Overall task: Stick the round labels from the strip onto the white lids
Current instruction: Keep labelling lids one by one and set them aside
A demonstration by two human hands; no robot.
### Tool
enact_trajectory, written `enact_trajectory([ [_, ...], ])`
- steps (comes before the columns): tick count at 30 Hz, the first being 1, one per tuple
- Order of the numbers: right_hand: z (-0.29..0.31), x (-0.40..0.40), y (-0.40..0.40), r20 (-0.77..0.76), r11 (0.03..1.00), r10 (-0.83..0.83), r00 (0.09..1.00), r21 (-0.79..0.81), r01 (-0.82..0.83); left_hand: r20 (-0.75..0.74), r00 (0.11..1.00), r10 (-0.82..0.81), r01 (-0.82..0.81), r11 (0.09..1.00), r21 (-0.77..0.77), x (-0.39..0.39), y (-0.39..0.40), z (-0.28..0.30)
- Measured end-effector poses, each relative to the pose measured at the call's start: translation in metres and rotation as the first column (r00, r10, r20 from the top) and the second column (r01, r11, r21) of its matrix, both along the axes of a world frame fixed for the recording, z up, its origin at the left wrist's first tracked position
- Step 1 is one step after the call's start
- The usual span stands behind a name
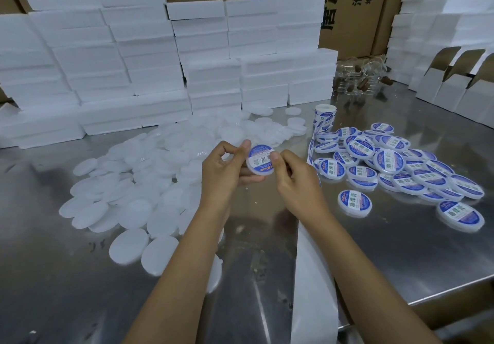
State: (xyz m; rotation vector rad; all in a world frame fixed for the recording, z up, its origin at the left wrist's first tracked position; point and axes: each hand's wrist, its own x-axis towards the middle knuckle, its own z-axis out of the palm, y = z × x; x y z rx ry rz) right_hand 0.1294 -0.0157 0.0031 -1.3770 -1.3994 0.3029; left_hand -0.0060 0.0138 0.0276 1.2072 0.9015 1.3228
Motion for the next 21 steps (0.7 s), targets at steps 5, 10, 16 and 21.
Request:
enact_trajectory([
  [5,0.0011,0.0027,0.0026,-0.090,0.998,-0.064,0.994,0.011,0.066,-0.004,0.999,-0.048,0.048,0.999,-0.008,0.0025,-0.0014,0.0013],
  [10,-0.0008,0.0032,0.0031,-0.107,0.999,-0.054,0.993,0.003,0.054,-0.025,0.968,-0.249,0.249,0.969,0.004,0.0023,-0.0030,-0.0005],
  [16,-0.0008,-0.0005,0.0006,-0.108,0.999,0.035,0.994,-0.014,-0.037,0.049,0.989,-0.140,0.139,0.990,0.011,-0.0005,-0.0024,0.0005],
  [21,-0.0035,-0.0014,0.0014,-0.048,0.998,0.041,0.998,-0.037,-0.043,0.034,0.999,-0.030,0.030,1.000,-0.009,0.0016,-0.0001,-0.0019],
])
